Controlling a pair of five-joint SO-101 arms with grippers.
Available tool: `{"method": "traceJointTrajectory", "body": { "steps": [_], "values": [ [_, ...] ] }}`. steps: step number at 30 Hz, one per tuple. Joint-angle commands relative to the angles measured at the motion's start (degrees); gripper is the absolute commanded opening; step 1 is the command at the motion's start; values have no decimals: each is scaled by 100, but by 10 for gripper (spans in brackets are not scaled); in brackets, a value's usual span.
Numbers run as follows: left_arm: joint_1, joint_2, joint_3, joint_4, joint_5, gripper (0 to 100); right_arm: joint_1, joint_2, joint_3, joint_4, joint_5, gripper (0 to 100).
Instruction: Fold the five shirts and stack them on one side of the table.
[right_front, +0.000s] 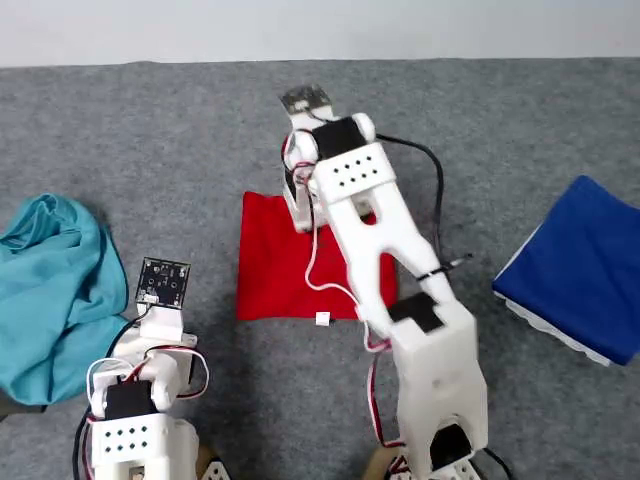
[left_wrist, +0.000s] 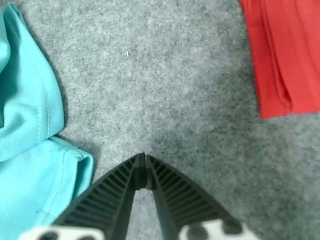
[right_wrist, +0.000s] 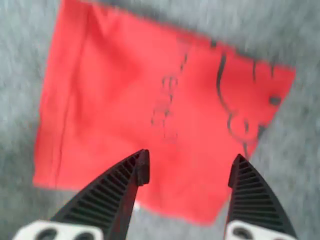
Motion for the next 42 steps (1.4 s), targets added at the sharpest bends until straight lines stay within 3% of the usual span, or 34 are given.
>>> {"method": "traceJointTrajectory", "body": {
  "steps": [1,9,14,26,28,31,33,42],
  "values": [
    [35,-44,-22,-97,35,7,119,-963,932,251,-70,266],
    [35,-44,-22,-97,35,7,418,-558,1345,233,-62,268],
    [35,-44,-22,-97,35,7,462,171,1336,233,-79,333],
    [35,-44,-22,-97,35,7,558,1437,1310,-101,-35,330],
    [35,-44,-22,-97,35,7,558,1525,1310,-84,-35,280],
    [35,-44,-22,-97,35,7,602,1534,1310,-75,9,115],
    [35,-44,-22,-97,35,7,593,1534,1310,-31,457,20],
    [35,-44,-22,-97,35,7,822,708,1371,233,668,13]
  ]
}}
